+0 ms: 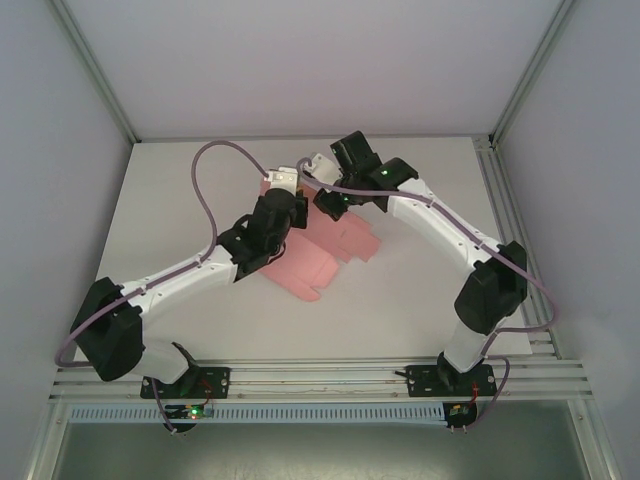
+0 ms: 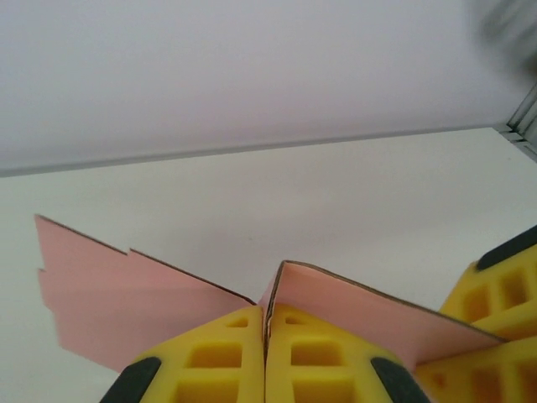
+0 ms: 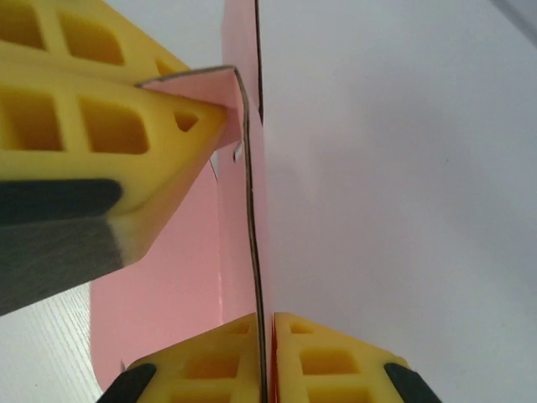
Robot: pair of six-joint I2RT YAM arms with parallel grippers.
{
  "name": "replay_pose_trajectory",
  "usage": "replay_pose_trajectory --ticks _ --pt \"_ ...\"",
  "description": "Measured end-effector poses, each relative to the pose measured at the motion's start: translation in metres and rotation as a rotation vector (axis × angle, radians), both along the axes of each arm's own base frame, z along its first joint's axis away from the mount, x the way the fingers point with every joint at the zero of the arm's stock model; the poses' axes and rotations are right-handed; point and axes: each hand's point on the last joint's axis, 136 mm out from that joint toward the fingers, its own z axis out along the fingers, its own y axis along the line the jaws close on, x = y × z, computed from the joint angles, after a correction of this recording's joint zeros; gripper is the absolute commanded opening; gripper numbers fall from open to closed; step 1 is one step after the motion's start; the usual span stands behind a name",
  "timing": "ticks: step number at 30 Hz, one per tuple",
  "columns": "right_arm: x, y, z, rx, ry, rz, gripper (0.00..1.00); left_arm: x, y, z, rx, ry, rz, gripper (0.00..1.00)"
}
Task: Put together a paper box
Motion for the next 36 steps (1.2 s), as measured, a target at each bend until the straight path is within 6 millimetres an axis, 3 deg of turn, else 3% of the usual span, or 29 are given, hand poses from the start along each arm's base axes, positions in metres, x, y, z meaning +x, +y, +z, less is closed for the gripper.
replay_pose_trajectory --ticks 9,12,14,15,16,17,18,21,25,28,31,36 --pt "-0.018 -0.009 -0.006 -0.02 -0.015 0.117 0.13 -0.007 0.018 0.004 0.009 -0.022 0.053 0.0" --pt "-0.02 -0.01 -0.008 -0.039 -0.024 0.144 0.02 -0.008 0.017 0.004 0.008 -0.021 0.048 0.0" --pt "-0.02 -0.011 -0.01 -0.05 -0.027 0.152 0.0 -0.009 0.017 0.002 0.008 -0.017 0.042 0.04" --pt "-0.02 -0.012 -0.01 -0.059 -0.034 0.153 0.0 -0.009 0.016 0.002 0.009 -0.015 0.04 0.17" --pt "-0.019 -0.013 -0.011 -0.069 -0.041 0.152 0.0 -0.009 0.016 0.0 0.016 -0.012 0.036 0.38" --pt "-0.019 -0.013 -0.012 -0.08 -0.048 0.153 0.0 -0.01 0.017 0.0 0.017 -0.01 0.034 0.67" --pt "-0.019 -0.014 -0.015 -0.091 -0.051 0.152 0.0 -0.011 0.017 0.0 0.015 -0.007 0.03 0.8" --pt "-0.021 -0.021 -0.023 -0.126 -0.063 0.163 0.0 -0.016 0.032 0.002 -0.009 0.017 0.031 1.0" --pt "-0.028 -0.032 -0.037 -0.194 -0.148 0.205 0.0 -0.022 0.096 0.001 -0.099 0.056 0.132 1.0" --pt "-0.031 -0.038 -0.05 -0.257 -0.225 0.22 0.0 -0.029 0.143 -0.012 -0.133 0.102 0.233 1.0" --pt "-0.025 -0.036 -0.054 -0.271 -0.287 0.212 0.0 -0.037 0.155 -0.035 -0.147 0.175 0.24 1.0" --pt "-0.018 -0.038 -0.035 -0.185 -0.333 0.206 0.0 -0.05 0.141 -0.095 -0.204 0.316 0.091 1.0"
